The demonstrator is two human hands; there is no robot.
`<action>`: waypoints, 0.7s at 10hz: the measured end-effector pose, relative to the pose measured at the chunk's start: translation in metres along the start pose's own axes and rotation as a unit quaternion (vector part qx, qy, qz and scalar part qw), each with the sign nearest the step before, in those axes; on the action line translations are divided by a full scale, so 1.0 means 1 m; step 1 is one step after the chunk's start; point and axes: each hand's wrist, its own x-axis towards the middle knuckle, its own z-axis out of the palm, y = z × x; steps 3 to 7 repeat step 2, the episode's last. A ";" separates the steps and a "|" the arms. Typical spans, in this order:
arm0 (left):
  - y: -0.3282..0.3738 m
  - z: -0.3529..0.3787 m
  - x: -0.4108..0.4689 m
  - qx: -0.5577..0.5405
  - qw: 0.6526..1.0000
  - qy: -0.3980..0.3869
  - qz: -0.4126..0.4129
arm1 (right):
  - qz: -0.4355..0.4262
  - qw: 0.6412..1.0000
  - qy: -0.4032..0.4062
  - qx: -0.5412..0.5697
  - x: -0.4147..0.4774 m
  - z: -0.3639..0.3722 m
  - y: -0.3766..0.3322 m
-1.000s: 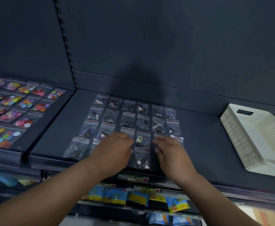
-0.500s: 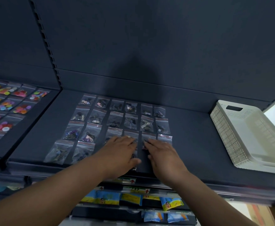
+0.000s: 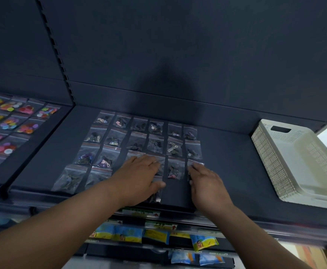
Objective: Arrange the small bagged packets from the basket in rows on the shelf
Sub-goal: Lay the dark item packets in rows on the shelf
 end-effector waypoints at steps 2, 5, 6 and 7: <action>-0.007 0.000 -0.004 -0.006 1.000 0.017 -0.008 | 0.001 1.000 0.001 0.002 0.002 0.003 0.000; -0.007 0.000 -0.004 -0.006 1.000 0.017 -0.008 | 0.001 1.000 0.001 0.002 0.002 0.003 0.000; -0.007 0.000 -0.004 -0.006 1.000 0.017 -0.008 | 0.001 1.000 0.001 0.002 0.002 0.003 0.000; -0.007 0.000 -0.004 -0.006 1.000 0.017 -0.008 | 0.001 1.000 0.001 0.002 0.002 0.003 0.000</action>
